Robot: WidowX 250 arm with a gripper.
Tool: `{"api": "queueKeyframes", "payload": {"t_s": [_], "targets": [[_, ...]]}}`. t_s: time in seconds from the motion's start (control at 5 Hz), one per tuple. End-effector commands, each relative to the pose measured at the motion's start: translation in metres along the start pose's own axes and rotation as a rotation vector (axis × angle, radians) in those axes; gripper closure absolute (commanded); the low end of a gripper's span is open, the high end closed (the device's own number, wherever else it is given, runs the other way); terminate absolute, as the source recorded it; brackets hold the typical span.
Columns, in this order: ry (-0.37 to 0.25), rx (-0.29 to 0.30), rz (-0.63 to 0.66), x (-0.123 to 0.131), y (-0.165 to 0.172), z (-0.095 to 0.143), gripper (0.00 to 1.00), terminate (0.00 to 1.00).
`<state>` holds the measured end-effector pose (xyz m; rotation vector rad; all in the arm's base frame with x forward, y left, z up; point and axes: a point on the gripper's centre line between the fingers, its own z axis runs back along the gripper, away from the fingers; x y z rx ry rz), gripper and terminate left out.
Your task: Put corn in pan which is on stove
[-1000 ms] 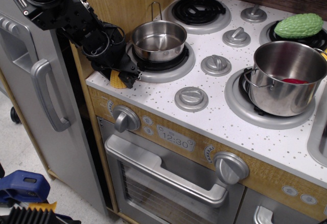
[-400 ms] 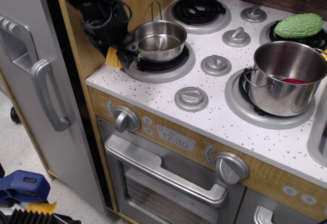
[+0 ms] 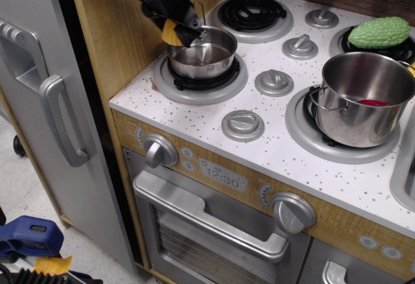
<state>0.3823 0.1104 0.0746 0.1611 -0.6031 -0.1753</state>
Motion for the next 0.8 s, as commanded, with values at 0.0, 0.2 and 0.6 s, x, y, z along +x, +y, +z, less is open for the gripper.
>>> {"api": "queueKeyframes", "payload": {"t_s": [0.0, 0.2, 0.6], "targets": [[-0.082, 0.010, -0.025, 0.0305, 0.0074, -0.0009, 0.00, 0.00], [-0.117, 0.011, -0.010, 0.0278, 0.0018, -0.0027, 0.00, 0.00], [-0.117, 0.011, -0.010, 0.0278, 0.0018, -0.0027, 0.00, 1.00]]}}
